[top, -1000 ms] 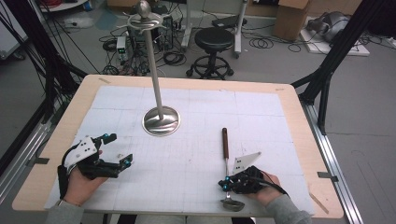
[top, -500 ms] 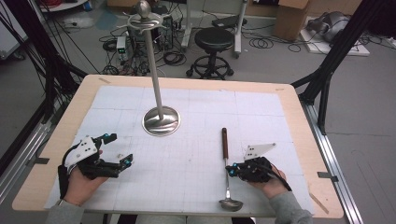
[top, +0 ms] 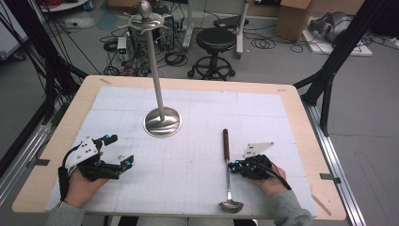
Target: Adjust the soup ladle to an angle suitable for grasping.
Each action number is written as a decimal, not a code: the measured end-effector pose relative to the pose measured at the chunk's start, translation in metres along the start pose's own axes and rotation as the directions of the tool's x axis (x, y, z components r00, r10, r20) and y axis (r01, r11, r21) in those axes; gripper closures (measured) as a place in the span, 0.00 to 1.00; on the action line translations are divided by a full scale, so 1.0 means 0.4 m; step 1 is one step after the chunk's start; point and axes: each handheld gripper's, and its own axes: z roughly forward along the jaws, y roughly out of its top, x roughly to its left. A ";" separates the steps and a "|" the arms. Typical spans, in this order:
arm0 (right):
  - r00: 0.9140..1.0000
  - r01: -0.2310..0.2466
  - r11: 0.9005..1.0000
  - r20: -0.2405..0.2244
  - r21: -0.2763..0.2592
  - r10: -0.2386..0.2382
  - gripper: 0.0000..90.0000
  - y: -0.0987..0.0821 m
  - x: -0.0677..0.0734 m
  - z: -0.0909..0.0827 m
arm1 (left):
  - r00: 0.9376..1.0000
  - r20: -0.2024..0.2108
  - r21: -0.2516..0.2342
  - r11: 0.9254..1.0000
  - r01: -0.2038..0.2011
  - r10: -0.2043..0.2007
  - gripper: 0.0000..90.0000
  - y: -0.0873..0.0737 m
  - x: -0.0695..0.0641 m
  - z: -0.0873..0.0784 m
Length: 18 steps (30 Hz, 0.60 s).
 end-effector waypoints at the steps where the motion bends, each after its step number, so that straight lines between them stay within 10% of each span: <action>1: 1.000 0.008 1.000 0.001 -0.002 -0.008 1.00 0.000 0.000 0.001 | 1.000 0.000 0.000 1.000 0.000 0.000 0.02 0.000 0.000 0.000; 18: 0.996 0.071 0.997 -0.050 -0.012 -0.071 1.00 0.031 0.027 0.044 | 1.000 -0.007 0.014 1.000 -0.003 0.003 0.02 -0.003 -0.002 -0.002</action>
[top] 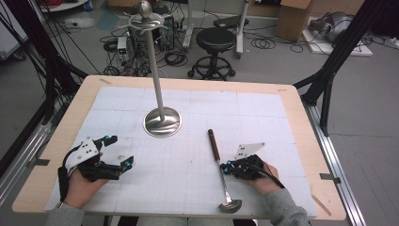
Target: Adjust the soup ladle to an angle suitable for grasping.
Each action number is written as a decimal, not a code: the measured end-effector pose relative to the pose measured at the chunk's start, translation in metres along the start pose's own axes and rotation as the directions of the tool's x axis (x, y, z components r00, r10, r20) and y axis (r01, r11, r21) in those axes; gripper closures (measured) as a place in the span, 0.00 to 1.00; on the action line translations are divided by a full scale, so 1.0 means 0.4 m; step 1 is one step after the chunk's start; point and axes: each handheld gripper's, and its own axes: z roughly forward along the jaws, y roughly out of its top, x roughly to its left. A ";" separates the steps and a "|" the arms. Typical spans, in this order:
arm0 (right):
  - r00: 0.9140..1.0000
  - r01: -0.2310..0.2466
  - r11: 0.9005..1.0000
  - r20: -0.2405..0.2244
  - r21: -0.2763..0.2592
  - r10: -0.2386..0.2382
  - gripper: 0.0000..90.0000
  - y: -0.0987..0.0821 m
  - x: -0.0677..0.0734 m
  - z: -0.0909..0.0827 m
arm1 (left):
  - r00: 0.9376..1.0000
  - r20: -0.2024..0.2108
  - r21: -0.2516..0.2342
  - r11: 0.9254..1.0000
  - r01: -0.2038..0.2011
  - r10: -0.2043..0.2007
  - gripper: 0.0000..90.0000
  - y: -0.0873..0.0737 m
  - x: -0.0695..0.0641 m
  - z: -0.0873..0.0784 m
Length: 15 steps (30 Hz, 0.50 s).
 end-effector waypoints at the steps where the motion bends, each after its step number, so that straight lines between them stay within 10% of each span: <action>1: 1.000 0.000 1.000 -0.009 0.005 0.000 1.00 0.004 0.002 0.004 | 1.000 -0.001 0.000 1.000 -0.002 0.002 0.02 0.000 0.000 -0.001; 15: 0.996 0.053 0.998 -0.069 0.024 -0.051 1.00 0.036 0.026 0.038 | 1.000 -0.007 -0.002 1.000 0.003 -0.003 0.02 -0.002 0.000 -0.006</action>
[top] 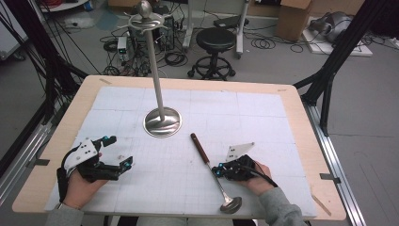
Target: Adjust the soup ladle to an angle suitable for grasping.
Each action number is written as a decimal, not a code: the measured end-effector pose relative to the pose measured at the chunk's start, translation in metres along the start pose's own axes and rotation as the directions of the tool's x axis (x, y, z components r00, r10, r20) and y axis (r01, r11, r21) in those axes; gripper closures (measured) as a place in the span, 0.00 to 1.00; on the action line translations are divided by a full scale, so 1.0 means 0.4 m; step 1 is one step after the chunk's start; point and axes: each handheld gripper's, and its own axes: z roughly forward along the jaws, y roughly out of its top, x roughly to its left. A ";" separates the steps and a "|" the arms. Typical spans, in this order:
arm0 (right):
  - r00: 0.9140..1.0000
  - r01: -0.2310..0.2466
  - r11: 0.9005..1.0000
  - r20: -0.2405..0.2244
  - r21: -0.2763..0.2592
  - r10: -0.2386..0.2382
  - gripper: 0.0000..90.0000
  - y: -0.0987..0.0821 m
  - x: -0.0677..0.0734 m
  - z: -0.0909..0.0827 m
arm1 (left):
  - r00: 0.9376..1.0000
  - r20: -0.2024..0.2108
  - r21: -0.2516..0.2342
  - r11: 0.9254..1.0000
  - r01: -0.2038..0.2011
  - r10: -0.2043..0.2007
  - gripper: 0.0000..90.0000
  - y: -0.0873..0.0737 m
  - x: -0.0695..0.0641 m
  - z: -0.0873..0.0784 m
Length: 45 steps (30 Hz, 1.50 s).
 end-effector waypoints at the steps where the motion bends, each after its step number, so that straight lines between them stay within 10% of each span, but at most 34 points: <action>1: 1.000 0.001 1.000 -0.007 -0.001 -0.001 1.00 0.002 0.000 0.002 | 1.000 -0.001 0.001 1.000 -0.001 0.001 0.02 0.000 0.000 0.000; 45: 0.977 0.159 0.985 -0.154 0.073 -0.146 1.00 0.101 0.052 0.093 | 1.000 -0.019 -0.010 1.000 0.002 -0.002 0.02 -0.004 0.001 -0.018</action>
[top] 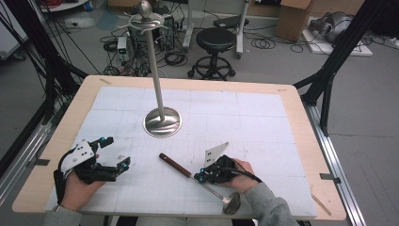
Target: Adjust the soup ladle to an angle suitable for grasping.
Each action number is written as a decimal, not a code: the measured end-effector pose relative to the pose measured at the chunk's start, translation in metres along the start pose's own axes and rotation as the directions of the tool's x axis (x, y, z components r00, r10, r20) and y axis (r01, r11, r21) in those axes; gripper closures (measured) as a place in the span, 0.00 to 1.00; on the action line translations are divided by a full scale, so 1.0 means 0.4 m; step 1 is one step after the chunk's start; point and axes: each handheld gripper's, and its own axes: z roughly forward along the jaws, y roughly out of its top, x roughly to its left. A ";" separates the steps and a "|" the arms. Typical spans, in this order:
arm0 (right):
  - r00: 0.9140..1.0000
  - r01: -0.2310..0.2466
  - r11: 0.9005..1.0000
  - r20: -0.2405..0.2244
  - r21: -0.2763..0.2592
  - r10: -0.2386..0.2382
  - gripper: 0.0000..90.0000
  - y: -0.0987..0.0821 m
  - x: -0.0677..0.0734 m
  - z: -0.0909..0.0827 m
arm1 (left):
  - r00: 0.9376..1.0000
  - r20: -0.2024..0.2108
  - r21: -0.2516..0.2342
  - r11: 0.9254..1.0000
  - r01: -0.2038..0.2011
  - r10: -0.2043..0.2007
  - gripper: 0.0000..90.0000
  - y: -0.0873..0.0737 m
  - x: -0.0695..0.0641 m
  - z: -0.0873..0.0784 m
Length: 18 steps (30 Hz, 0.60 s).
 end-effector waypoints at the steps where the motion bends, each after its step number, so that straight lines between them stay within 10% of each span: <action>1: 1.000 0.003 1.000 -0.005 -0.001 -0.003 1.00 0.002 0.000 0.002 | 1.000 0.000 -0.001 1.000 0.000 0.000 0.02 0.000 0.000 0.000; 18: 0.994 0.082 0.997 -0.080 0.013 -0.081 1.00 0.024 0.020 0.023 | 1.000 0.000 0.001 1.000 -0.002 0.002 0.02 0.000 0.000 -0.002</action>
